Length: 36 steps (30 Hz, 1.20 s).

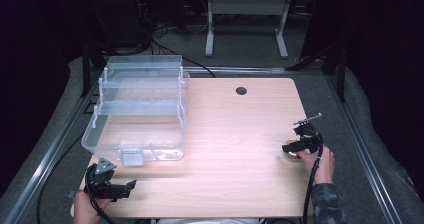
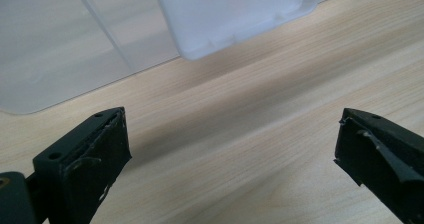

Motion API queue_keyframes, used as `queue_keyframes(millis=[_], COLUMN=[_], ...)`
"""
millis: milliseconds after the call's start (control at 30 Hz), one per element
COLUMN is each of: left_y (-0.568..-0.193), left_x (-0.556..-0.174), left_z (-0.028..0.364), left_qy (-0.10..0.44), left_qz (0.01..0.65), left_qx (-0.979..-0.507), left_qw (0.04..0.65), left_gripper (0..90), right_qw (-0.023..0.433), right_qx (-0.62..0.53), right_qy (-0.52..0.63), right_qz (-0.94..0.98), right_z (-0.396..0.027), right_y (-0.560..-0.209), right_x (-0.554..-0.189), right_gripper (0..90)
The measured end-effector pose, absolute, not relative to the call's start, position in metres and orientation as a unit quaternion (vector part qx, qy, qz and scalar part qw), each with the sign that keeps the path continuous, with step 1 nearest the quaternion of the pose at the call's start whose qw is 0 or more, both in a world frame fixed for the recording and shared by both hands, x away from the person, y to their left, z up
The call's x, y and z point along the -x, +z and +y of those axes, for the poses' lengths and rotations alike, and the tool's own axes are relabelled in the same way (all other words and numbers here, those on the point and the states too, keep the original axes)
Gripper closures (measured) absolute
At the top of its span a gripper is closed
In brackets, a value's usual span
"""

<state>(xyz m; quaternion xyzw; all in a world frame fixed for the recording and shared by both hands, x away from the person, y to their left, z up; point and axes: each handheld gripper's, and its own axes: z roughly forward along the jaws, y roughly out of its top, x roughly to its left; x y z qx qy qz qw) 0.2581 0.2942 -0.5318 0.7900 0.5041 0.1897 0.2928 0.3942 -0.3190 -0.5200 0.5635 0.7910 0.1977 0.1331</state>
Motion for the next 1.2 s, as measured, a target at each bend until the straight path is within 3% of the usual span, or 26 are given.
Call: queue_keyframes(millis=[567,1200], left_y=[-0.496,-0.447], left_x=[-0.255,-0.279], left_z=[0.304,0.299], left_qy=[0.188,0.208], left_qz=[0.498,0.481], left_qx=[-0.79,-0.792], left_qw=[0.305,0.312], left_gripper=[1.3,1.7], right_qw=[0.145,0.136], right_qx=[-0.528,-0.506], right_qy=[0.251,0.262], right_qz=[0.799,0.81], right_z=[-0.291,-0.274], right_y=[-0.495,-0.492], right_x=[-0.383,-0.377], right_gripper=[6.1,8.4])
